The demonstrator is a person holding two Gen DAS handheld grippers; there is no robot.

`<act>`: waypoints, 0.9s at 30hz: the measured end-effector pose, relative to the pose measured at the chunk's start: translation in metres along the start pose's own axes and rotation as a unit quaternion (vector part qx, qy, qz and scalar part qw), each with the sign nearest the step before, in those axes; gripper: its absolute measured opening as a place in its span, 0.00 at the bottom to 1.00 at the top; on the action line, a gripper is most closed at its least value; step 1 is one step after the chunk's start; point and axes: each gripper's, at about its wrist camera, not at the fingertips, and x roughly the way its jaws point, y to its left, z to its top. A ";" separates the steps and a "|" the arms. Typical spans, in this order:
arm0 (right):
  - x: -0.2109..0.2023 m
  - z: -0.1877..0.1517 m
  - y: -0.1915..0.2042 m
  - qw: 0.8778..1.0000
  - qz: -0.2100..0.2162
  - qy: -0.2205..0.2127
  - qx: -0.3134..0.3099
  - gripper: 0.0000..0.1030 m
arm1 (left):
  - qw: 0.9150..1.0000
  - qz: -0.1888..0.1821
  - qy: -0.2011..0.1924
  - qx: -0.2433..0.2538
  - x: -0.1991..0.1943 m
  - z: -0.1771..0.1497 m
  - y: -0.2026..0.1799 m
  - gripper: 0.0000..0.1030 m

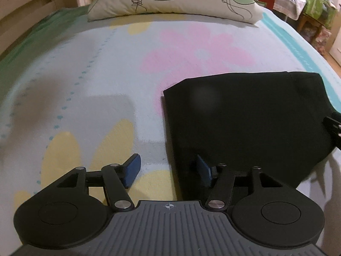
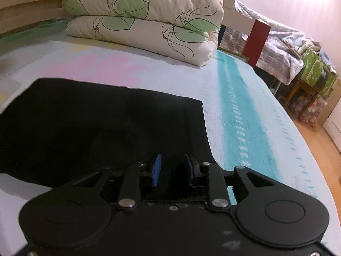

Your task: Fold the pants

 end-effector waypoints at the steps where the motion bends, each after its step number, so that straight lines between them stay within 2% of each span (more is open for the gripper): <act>1: -0.002 0.003 -0.003 1.000 0.007 -0.003 0.012 0.32 | 1.000 -0.005 0.004 -0.004 0.001 0.003 0.001 0.55; 3: -0.007 0.008 -0.017 0.999 0.014 -0.021 0.047 0.39 | 1.000 -0.021 0.008 -0.010 0.001 0.007 0.003 0.55; 6: -0.004 0.014 -0.040 0.994 0.021 -0.032 0.103 0.43 | 0.999 -0.040 0.014 -0.015 0.004 0.013 0.002 0.58; 7: 0.002 0.015 -0.050 0.992 0.033 -0.021 0.121 0.43 | 0.999 -0.048 0.019 -0.015 0.007 0.014 0.001 0.60; 9: 0.018 0.014 -0.065 0.987 0.061 0.015 0.151 0.46 | 0.997 -0.070 0.035 -0.015 0.016 0.015 0.000 0.71; 11: 0.039 0.009 -0.079 0.978 0.084 0.062 0.183 0.49 | 0.995 -0.088 0.051 -0.018 0.026 0.015 -0.001 0.77; 12: 0.044 0.006 -0.085 0.973 0.097 0.063 0.199 0.53 | 0.994 -0.092 0.047 -0.021 0.027 0.014 -0.001 0.80; 16: 0.058 -0.001 -0.103 0.959 0.137 0.063 0.238 0.60 | 0.995 -0.090 0.034 -0.015 0.030 0.012 -0.006 0.87; 18: 0.062 -0.001 -0.105 0.958 0.150 0.060 0.236 0.63 | 0.996 -0.088 0.031 -0.012 0.033 0.012 -0.010 0.95; 20: 0.067 -0.002 -0.107 0.958 0.165 0.058 0.228 0.65 | 0.996 -0.083 0.028 -0.016 0.036 0.013 -0.014 1.00; 22: 0.072 -0.001 -0.110 0.951 0.181 0.069 0.242 0.67 | 0.997 -0.072 0.024 -0.023 0.038 0.014 -0.020 1.00; 24: 0.080 0.004 -0.116 0.933 0.226 0.091 0.263 0.68 | 0.997 -0.063 0.019 -0.030 0.039 0.016 -0.024 1.00; 27: 0.084 0.010 -0.118 0.926 0.253 0.110 0.256 0.68 | 0.997 -0.065 0.015 -0.036 0.039 0.016 -0.027 1.00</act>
